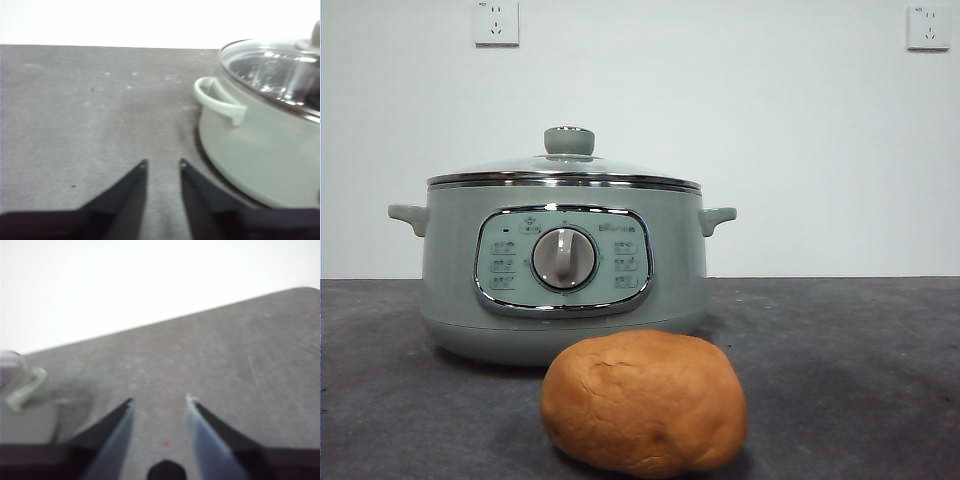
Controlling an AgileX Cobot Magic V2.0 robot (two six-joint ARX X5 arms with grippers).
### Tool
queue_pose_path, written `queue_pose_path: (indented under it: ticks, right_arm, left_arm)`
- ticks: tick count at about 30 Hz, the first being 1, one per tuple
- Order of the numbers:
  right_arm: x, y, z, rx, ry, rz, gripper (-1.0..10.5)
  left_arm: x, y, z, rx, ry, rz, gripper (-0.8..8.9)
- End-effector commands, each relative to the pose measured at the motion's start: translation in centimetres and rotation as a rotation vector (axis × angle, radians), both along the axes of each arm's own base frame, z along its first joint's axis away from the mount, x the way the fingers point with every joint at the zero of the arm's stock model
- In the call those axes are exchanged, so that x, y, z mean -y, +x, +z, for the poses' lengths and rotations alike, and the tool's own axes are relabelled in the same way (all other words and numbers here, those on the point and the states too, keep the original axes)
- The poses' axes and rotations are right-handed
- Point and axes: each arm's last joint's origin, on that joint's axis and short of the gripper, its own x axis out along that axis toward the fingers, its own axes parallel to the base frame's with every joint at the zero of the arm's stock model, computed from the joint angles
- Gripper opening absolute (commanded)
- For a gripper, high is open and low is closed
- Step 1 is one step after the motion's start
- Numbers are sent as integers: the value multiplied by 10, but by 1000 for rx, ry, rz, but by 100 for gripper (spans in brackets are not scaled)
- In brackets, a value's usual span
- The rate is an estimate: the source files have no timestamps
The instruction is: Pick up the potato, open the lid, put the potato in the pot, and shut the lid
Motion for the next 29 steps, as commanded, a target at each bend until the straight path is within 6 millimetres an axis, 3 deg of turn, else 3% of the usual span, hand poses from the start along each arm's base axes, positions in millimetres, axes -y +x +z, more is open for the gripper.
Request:
queue_pose_path:
  ticks: [1,9,15,27,29]
  right_arm:
    - [-1,-3,13,10,69,22,539]
    - [-5,-5,45,-85,117,167,605]
    - [-10,8,67,-243,91,339,607]
    - [-26,61,99,-647,-95,660,608]
    - [-36,75,101,-714,-125,705,608]
  left_arm:
    - [1,3,6,-38,-54,-16,419]
    - [5,16,34,-155,-97,-117,446]
    - [7,33,62,-304,-120,-173,447]
    - [15,66,110,-522,-109,-362,446]
    - [15,71,115,-552,-110,-362,516]
